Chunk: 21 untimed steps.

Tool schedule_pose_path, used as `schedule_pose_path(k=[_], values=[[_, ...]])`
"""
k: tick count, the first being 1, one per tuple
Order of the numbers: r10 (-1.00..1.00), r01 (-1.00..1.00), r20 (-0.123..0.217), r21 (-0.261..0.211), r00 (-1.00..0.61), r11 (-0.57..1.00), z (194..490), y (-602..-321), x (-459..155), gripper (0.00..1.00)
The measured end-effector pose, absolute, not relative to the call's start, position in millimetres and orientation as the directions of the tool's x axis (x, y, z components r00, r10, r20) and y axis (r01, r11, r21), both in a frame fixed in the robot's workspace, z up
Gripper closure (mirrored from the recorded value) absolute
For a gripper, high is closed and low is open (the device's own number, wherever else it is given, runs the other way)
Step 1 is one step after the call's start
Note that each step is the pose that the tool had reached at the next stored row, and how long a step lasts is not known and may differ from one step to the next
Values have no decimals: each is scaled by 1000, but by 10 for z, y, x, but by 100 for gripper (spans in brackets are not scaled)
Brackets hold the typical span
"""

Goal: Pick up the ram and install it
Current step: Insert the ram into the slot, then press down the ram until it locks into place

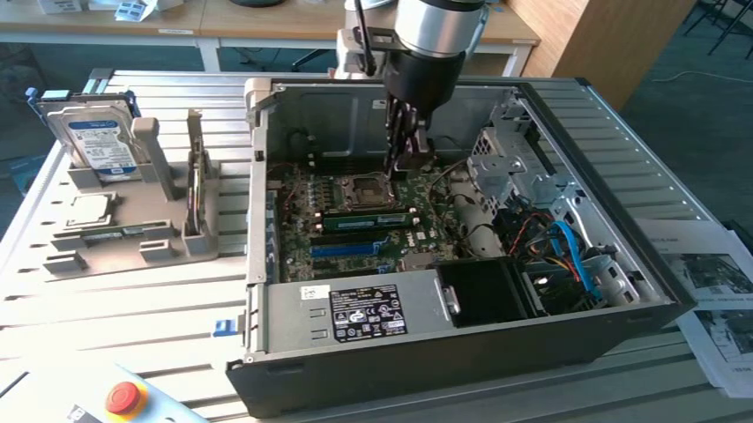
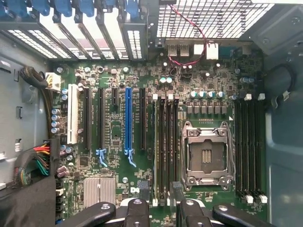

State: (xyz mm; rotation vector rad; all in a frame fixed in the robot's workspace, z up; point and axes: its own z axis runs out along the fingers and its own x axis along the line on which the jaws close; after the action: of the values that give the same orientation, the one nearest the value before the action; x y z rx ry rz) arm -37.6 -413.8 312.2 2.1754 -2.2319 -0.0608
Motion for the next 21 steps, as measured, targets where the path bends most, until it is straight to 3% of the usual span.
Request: schedule_pose_path(k=[21], values=[[-1000,-999,-10,45,-26,25,3213,-4138,-376,69]])
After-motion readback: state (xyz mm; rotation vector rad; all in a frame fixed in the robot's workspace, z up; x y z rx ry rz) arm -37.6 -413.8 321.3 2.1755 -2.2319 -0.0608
